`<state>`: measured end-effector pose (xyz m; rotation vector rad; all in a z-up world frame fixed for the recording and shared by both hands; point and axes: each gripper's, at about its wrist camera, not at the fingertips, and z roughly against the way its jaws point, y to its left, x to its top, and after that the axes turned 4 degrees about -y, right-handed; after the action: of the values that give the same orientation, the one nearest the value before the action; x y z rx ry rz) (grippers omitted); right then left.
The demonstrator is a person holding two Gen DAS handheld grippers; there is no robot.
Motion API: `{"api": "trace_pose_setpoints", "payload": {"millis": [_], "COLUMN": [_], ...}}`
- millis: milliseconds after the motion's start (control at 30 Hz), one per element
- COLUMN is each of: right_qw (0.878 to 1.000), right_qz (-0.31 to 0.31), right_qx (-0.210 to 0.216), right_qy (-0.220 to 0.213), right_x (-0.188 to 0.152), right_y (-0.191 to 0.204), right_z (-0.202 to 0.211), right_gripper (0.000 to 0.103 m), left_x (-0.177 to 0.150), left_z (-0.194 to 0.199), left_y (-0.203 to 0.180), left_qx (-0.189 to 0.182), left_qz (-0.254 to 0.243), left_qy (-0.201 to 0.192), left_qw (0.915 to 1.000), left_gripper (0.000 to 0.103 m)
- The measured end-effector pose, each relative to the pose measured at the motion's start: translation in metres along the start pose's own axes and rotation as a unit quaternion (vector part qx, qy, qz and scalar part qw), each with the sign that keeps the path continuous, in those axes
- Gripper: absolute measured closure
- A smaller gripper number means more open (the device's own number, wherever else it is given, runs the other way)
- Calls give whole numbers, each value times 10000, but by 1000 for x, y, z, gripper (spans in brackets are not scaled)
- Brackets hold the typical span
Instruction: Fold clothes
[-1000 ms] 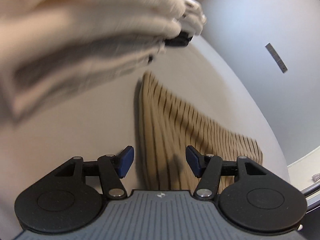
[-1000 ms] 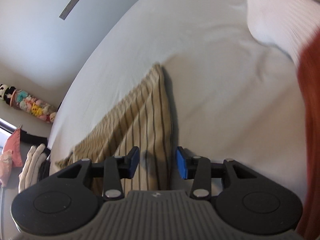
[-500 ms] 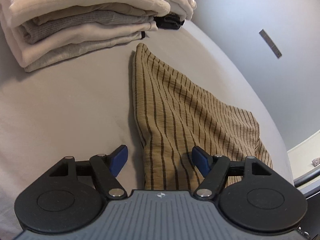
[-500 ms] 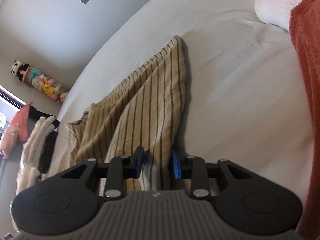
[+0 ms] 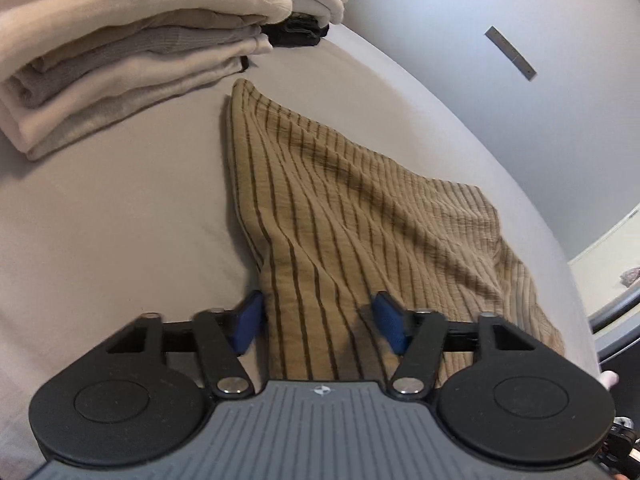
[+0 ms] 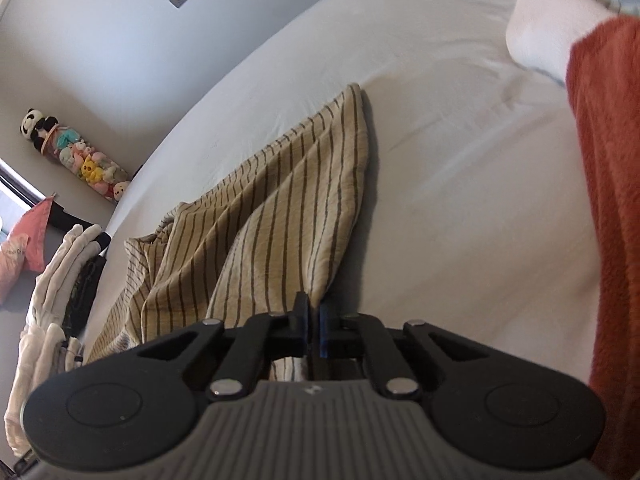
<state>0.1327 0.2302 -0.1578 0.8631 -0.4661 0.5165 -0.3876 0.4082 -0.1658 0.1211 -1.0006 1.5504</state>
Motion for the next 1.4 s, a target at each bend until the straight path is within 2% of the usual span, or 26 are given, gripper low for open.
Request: {"api": "trace_pose_setpoints", "payload": {"millis": [67,133,233,300,333,367,400,433,467,500,533,567,600,700,767,800,833,867,1067,1200,1267,1333,1367,1400], "right_qw": [9999,9995,9980,9977,9979,9980,9981,9978,9977,9976,9974,9970,9965,9959,9954,9953,9952,9952,9938,9917,9914,9925,9930,9928], "right_qz": [7,-17,-70,-214,-235,-231,-245,-267,-317,-423,-554,-687,-788,-891,-923,-909,-893,-873,-881,-930,-910,-829,-807,-863], "right_qx": [-65,-164,-467,-528,-538,-545,-552,-577,-568,-520,-438,-352,-261,-144,-91,-85,-80,-87,-85,16,23,-17,-36,-2], "right_qy": [-137,-262,-412,-354,-290,-204,-154,-158,-169,-154,-120,-83,-41,86,244,314,382,435,673,886,941,893,858,827], "right_x": [3,5,8,9,9,9,9,8,8,7,6,5,3,-6,-16,-21,-26,-30,-51,-66,-74,-76,-76,-76], "right_y": [-1,-4,-8,-13,-14,-14,-14,-14,-14,-16,-18,-21,-23,-22,-21,-19,-16,-14,-9,-5,-2,0,0,-1], "right_z": [8,15,22,20,18,16,15,17,19,23,27,31,35,47,52,53,54,56,66,71,72,72,72,72], "right_gripper": [98,99,99,99,98,97,91,89,87,75,65,65,65,64,64,64,64,64,64,64,65,72,84,88], "left_x": [2,4,8,8,9,9,8,8,7,6,5,2,-1,-10,-16,-17,-17,-17,-19,-19,-19,-19,-19,-20], "left_z": [3,10,21,25,25,24,24,26,28,31,33,35,37,29,26,25,25,25,39,41,41,42,44,48], "left_y": [5,14,22,24,27,30,32,33,32,30,28,25,23,21,16,13,10,8,10,9,7,4,3,1], "left_qx": [212,380,783,1073,1053,953,802,603,385,193,76,-1,-79,-183,-250,-209,-143,-72,447,635,686,630,578,511], "left_qz": [92,335,439,415,501,632,763,857,898,901,892,882,873,1015,961,841,710,640,503,371,309,266,244,221], "left_qy": [30,-39,-265,-330,-271,-183,-117,-77,-31,4,48,106,165,620,731,743,756,734,452,497,534,477,406,313], "left_qw": [9997,9987,9956,9928,9928,9933,9938,9945,9952,9957,9960,9960,9960,9927,9924,9935,9945,9952,9967,9961,9957,9965,9972,9980], "left_gripper": [83,96,103,103,103,102,102,98,82,73,56,46,45,44,52,61,87,97,101,100,97,94,86,82]}}
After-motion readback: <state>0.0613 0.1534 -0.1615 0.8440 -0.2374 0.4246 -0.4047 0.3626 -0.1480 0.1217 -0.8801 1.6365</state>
